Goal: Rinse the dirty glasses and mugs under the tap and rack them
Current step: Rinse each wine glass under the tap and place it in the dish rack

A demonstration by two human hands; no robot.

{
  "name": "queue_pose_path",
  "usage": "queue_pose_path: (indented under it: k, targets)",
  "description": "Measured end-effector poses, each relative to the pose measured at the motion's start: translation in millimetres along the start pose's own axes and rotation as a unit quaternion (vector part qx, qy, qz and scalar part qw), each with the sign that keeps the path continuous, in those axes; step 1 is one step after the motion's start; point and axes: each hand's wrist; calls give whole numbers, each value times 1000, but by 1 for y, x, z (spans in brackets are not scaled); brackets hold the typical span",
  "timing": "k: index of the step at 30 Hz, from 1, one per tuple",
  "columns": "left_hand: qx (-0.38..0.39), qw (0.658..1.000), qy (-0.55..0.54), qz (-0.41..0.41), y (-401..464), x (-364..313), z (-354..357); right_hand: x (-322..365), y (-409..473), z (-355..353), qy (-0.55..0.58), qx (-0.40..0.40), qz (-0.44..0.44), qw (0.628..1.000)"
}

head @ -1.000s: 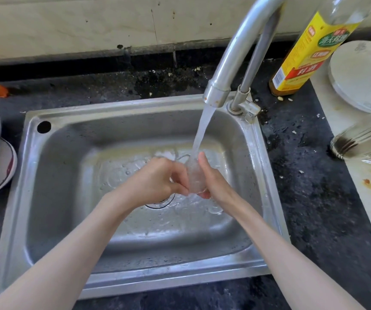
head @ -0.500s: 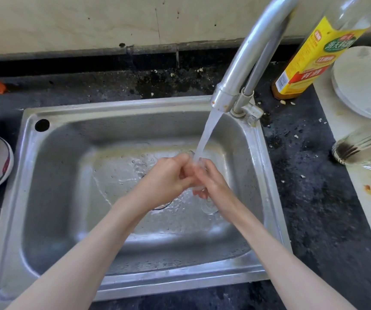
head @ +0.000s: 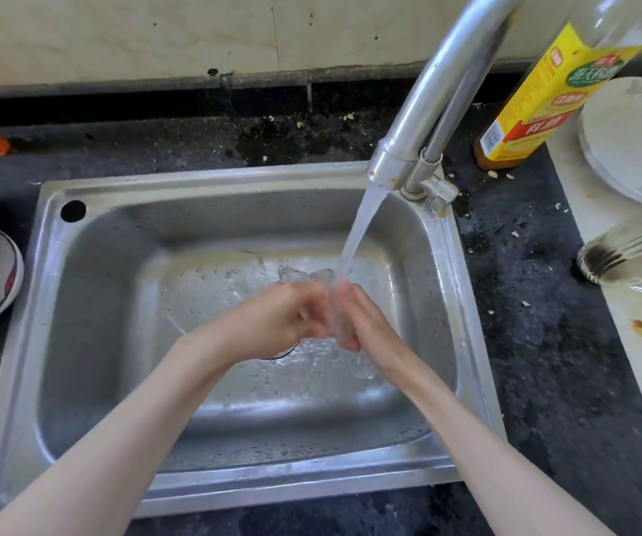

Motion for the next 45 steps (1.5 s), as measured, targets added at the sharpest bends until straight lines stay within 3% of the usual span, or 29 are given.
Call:
queue_pose_path:
  k: [2, 4, 10, 16, 18, 21, 23, 26, 28, 30, 33, 36, 40, 45]
  targets:
    - [61, 997, 42, 16, -1, -1, -3, 0, 2, -1, -9, -6, 26, 1000]
    - [58, 998, 32, 5, 1, -3, -7, 2, 1, -1, 8, -8, 48, 999]
    - [-87, 995, -19, -54, 5, 1, 0, -7, 0, 1, -27, -25, -31, 999]
    - [82, 996, 18, 25, 2, -1, -12, 13, -2, -3, 26, 49, 65, 996]
    - [45, 999, 13, 10, 5, -2, -13, 9, -1, -1, 28, 53, 60, 996]
    - [-86, 996, -3, -37, 8, -2, -6, 8, 0, 0, -3, 16, 7, 1000]
    - [-110, 993, -28, -32, 8, 2, -4, 10, 0, 0, 8, 3, 7, 1000]
    - [14, 999, 35, 36, 8, 6, -9, 12, 1, -2, 37, 17, 62, 997]
    - [35, 996, 54, 58, 9, 6, -15, 12, 2, -5, 45, 21, 99, 994]
    - [-13, 998, 33, 49, 10, 5, -18, 9, 5, -7, 55, 21, 95, 994]
    - [-105, 994, -20, 20, 11, 7, -12, 9, 6, -10, -12, -21, 7, 1000]
    - [-193, 976, -102, 7, 10, 17, 0, 14, 3, -7, -4, 10, -24, 1000]
    - [-263, 955, -136, -8, 13, 10, 15, 7, 2, -6, 149, 79, 116, 979]
    - [-152, 947, -281, -34, 20, -5, 31, 8, 2, -14, 207, 97, 213, 950]
Point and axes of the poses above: each hand's wrist, its own y-axis towards the middle knuckle, its own z-axis out of the palm, x = y × z, and after that the axes turned 12 degrees about y, right-handed
